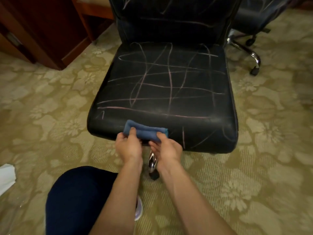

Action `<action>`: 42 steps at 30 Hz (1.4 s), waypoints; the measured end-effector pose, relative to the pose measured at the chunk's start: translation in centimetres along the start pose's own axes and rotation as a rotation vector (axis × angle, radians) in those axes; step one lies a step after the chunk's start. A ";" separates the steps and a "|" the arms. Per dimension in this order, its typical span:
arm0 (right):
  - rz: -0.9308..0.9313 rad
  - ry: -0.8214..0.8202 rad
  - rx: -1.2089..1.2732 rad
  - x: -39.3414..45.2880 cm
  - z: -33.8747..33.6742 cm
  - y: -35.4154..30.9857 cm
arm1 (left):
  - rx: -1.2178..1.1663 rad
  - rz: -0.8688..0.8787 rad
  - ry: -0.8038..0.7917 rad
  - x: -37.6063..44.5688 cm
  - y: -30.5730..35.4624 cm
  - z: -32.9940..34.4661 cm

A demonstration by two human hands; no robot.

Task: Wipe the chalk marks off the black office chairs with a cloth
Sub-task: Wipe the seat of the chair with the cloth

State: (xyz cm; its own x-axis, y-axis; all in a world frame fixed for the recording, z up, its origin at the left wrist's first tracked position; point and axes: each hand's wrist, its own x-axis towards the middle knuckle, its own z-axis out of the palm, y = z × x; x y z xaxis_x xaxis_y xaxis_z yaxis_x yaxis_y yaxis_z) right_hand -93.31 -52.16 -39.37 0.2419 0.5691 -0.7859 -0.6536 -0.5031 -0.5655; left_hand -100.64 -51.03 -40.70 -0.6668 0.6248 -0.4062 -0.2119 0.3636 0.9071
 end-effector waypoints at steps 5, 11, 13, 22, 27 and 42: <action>-0.007 0.079 0.114 0.2 -6.0 -3.1 | 0.096 0.054 -0.107 -4.5 -3.8 3.5; -0.005 -0.026 0.078 -0.4 -1.5 -2.1 | 0.053 0.065 -0.064 -1.0 -0.3 1.0; 0.050 -0.081 0.059 -0.9 2.1 0.0 | 0.042 0.048 0.035 2.5 0.9 -0.5; -0.001 0.025 0.075 1.1 -0.9 -1.3 | 0.272 0.147 0.061 -0.7 -0.9 1.4; -0.110 0.092 0.235 1.3 -7.6 -5.3 | 0.358 0.139 -0.152 -7.5 -2.9 5.9; -0.109 0.084 0.169 0.9 -2.6 0.6 | 0.268 0.007 0.037 -3.3 -4.2 1.3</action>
State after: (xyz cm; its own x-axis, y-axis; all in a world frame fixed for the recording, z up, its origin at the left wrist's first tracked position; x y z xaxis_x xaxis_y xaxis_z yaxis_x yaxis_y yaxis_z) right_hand -91.61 -53.62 -41.03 0.3720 0.5543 -0.7446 -0.7297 -0.3212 -0.6037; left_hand -96.61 -53.74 -43.33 -0.6941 0.6042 -0.3913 -0.0137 0.5324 0.8464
